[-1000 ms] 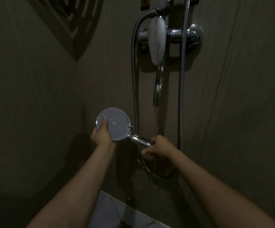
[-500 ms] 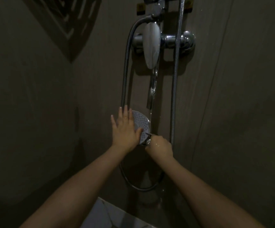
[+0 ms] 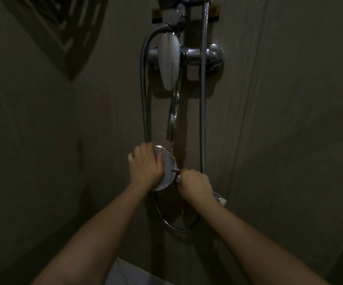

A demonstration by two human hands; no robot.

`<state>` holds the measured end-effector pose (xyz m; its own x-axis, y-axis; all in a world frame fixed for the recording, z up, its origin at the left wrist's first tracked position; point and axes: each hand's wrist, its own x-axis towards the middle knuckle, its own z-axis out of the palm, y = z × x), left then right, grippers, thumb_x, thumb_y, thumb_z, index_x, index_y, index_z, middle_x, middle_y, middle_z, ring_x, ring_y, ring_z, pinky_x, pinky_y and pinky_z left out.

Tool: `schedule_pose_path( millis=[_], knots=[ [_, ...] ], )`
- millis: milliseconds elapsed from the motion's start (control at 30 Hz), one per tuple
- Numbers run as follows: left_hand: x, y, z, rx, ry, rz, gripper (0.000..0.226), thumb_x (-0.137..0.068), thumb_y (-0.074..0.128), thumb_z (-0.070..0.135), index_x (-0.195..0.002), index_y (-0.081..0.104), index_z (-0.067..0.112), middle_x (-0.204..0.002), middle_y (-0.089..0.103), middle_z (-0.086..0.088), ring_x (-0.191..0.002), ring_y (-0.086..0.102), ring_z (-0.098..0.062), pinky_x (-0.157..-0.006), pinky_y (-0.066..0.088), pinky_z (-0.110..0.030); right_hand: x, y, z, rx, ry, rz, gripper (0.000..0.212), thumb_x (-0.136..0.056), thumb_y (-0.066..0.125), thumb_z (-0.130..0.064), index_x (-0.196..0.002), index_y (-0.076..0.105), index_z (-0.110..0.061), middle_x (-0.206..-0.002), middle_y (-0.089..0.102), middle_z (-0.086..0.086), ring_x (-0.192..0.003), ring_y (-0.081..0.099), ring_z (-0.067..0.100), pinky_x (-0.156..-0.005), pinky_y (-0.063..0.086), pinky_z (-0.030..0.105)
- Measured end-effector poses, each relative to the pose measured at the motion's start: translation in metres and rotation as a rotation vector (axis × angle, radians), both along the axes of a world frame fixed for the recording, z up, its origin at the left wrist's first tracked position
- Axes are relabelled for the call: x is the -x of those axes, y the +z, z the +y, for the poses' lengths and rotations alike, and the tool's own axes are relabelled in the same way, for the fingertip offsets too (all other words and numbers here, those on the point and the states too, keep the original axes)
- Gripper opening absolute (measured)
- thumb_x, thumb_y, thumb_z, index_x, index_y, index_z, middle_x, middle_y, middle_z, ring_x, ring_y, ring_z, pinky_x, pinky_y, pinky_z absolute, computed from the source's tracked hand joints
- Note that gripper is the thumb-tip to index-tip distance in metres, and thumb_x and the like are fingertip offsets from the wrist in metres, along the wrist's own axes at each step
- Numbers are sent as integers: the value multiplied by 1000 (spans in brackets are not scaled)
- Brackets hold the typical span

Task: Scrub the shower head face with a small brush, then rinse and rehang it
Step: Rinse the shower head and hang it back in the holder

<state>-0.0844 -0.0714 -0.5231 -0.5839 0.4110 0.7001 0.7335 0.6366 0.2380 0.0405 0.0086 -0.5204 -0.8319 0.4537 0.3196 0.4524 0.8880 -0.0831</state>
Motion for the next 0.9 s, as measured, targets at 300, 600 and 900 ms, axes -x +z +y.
schedule_pose_path(
  millis=[300,600,900],
  knots=[
    [2,8,-7,-808,-146,-1078,57,-100,25,46,-106,62,2,-100,65,-16,-94,63,-30,-77,49,-32,2,-4,11,152,-65,49,23,-89,51,-16,-109,59,-12,-109,66,10,-100,64,28,-82,49,35],
    [-55,-26,21,-1195,-725,-1624,52,-95,35,51,-121,59,13,-114,67,-7,-109,60,-21,-99,45,-34,32,-13,-11,612,-13,364,22,-87,54,-28,-101,65,-15,-97,69,4,-89,67,23,-75,54,31],
    [-28,-39,2,-955,-843,-1553,66,-77,43,55,-128,53,15,-123,61,-7,-111,58,-18,-98,45,-31,51,-19,-15,728,-33,278,48,-88,54,-19,-130,39,-1,-127,52,19,-117,54,35,-96,44,39]
  ],
)
